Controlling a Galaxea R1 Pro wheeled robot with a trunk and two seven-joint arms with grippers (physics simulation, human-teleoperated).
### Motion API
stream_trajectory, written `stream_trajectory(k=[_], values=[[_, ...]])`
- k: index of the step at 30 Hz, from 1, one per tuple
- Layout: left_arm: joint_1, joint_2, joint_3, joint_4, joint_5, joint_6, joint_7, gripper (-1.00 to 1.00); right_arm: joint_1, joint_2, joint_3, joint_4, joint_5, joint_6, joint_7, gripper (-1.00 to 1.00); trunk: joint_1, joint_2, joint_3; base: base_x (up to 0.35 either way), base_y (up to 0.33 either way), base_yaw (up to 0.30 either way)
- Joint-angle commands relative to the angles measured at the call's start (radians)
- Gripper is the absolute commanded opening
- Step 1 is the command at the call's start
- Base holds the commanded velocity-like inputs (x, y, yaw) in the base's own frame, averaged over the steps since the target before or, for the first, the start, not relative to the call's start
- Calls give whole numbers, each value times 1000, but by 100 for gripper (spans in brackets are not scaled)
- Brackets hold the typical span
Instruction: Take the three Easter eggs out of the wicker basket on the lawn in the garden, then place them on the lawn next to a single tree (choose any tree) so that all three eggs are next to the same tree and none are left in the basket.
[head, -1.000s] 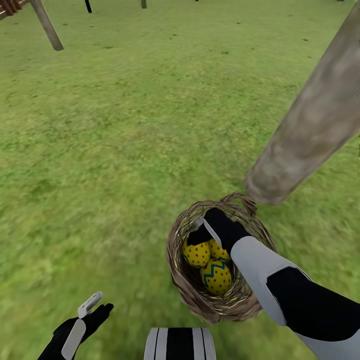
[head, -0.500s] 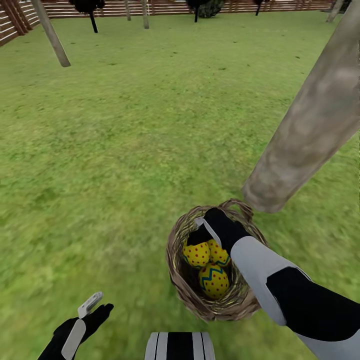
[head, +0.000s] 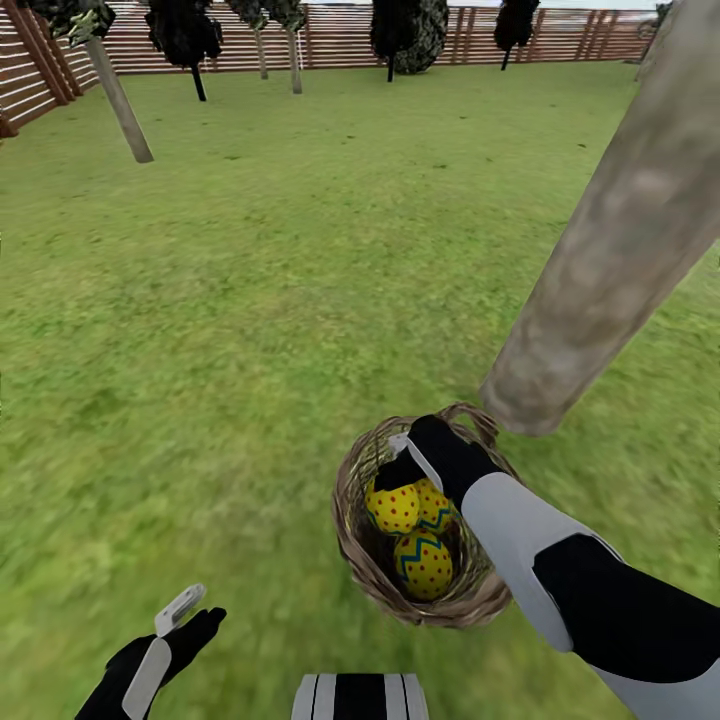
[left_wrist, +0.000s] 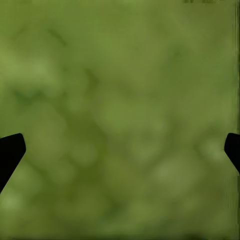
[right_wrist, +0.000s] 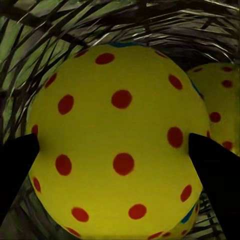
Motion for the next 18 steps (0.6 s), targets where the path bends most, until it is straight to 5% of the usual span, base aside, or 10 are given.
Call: stream_trajectory(k=[1,18], values=[[0,0,0,-2,11,5,7,100,0,-1,6,-1,0,3,3,-100,-1,0,3,-8,0,0],[0,1,0,-2,11,5,7,100,0,-3,4,-11,6,5,0,-100,-8,4,69,-64,0,0]])
